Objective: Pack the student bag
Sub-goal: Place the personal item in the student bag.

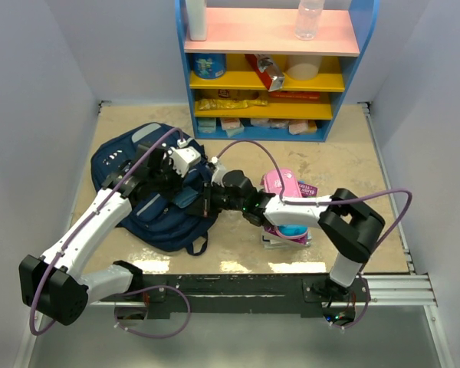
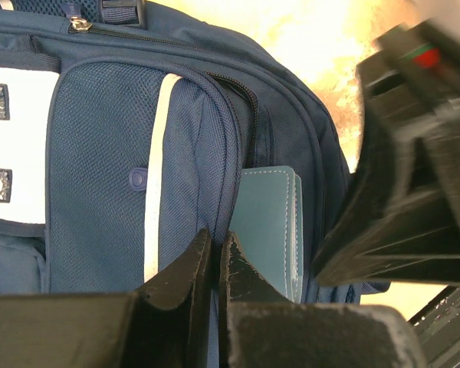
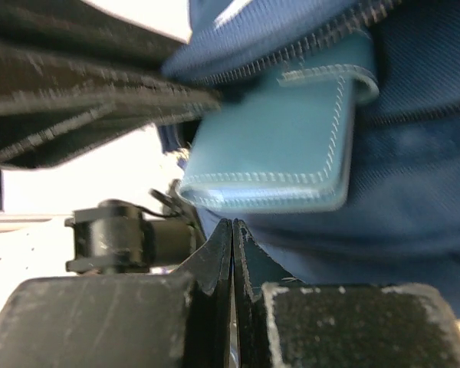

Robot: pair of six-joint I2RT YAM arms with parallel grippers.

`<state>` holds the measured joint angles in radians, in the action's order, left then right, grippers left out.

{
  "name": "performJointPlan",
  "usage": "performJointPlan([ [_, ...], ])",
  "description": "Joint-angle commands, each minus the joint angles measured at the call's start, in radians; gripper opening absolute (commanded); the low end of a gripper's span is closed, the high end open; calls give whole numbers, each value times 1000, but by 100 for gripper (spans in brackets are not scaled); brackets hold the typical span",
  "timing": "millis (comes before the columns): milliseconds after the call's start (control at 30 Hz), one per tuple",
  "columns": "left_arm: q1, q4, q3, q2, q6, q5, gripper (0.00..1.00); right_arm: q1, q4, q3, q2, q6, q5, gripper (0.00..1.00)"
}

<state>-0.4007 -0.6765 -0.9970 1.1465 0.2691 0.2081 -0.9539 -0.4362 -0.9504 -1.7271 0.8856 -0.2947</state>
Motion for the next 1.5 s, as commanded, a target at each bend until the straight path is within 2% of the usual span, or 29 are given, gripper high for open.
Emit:
performJointPlan([
  [0,-10,71,-43,-14,-21,57,0,21,-203,-63,-46,88,-99,0],
  [167,-12,68,-43,-19,-22,62,0,38,-213,-109,-83,115,-98,0],
  [533,-18,63,-52,-28,-31,105,0,46,-93,-185,-176,119,130,0],
  [767,-18,40,-71,-36,-25,186,0,44,-92,-240,-233,102,144,0],
  [867,-18,28,-81,-34,-25,208,0,44,-44,-179,-154,41,195,30],
  [900,-18,22,-83,-34,-25,209,0,44,-35,-145,-109,18,221,36],
  [933,-18,23,-81,-34,-25,212,0,44,-45,-107,-36,-11,245,47],
  [1000,-18,28,-68,-34,-28,217,0,44,-61,-12,27,-28,285,52],
  [1067,-20,34,-60,-30,-33,228,0,43,-47,39,96,-43,292,51],
  [1167,-20,40,-52,-27,-37,226,0,41,-70,78,127,-39,292,42],
  [1200,-18,40,-55,-25,-36,225,0,41,-64,73,124,-42,292,27],
  [1300,-18,35,-61,-30,-34,215,0,40,-41,65,120,-54,290,0],
  [1467,-18,38,-51,-36,-34,217,0,30,-29,44,94,-77,270,0],
])
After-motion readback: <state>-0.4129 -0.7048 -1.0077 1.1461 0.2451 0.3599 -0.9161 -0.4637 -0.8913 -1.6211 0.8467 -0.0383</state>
